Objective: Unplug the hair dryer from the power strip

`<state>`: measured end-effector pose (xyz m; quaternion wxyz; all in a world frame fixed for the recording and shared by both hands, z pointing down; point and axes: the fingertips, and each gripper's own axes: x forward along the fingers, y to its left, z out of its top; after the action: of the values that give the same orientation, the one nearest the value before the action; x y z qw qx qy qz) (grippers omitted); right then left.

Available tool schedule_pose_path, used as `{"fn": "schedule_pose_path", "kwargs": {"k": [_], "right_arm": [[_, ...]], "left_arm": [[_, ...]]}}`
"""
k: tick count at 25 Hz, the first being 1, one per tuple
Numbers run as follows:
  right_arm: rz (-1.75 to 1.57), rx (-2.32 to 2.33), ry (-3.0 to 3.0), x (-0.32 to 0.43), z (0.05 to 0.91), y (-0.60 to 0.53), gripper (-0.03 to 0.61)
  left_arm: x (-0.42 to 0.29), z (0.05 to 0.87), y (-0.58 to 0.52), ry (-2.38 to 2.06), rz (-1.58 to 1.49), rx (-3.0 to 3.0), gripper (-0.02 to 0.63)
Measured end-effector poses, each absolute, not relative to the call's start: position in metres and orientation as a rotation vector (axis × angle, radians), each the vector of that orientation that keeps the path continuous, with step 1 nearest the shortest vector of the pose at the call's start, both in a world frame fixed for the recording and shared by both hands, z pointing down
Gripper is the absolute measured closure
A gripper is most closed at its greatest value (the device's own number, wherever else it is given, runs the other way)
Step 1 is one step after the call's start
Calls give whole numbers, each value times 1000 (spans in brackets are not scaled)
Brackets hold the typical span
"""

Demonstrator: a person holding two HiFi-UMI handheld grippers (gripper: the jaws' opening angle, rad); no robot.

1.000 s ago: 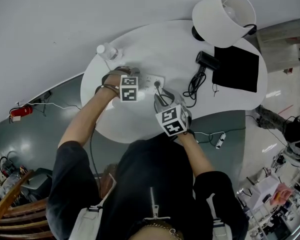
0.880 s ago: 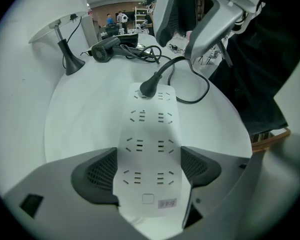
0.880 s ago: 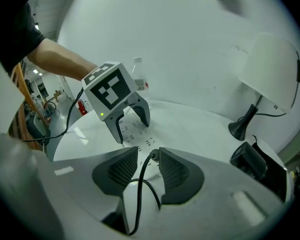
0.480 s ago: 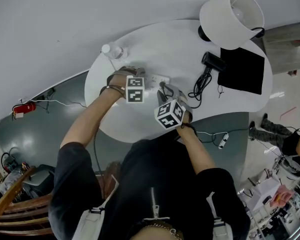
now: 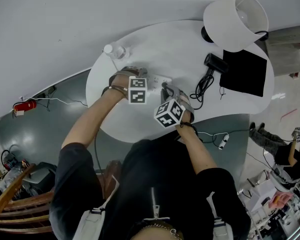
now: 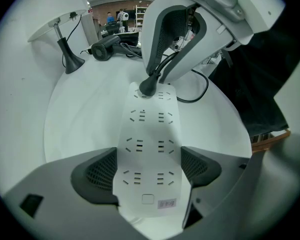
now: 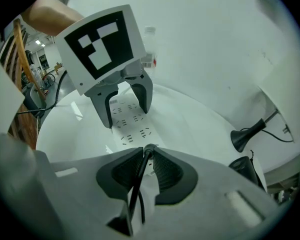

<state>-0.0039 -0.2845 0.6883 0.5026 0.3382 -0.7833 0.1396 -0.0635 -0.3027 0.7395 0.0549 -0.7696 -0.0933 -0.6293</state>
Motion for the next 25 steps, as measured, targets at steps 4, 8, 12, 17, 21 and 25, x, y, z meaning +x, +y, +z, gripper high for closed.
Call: {"fn": "schedule_pose_path", "kwargs": {"k": [4, 8, 12, 17, 21, 25], "right_arm": [[370, 793, -1865, -1, 688, -291, 529], [422, 767, -1851, -1, 688, -295, 531], [489, 726, -1832, -1, 687, -300, 532], [568, 672, -1822, -2, 685, -309, 530], [535, 657, -1805, -5, 682, -304, 532], [511, 663, -1797, -4, 685, -301, 534]], "left_arm": [[-63, 739, -302, -285, -1915, -2342, 235], [-63, 740, -302, -280, -1917, -2351, 235], [-63, 740, -303, -281, -1917, -2350, 235], [-63, 740, -302, -279, -1921, -2346, 235], [-63, 739, -302, -275, -1920, -2348, 235], [-62, 740, -302, -278, -1919, -2346, 235]]}}
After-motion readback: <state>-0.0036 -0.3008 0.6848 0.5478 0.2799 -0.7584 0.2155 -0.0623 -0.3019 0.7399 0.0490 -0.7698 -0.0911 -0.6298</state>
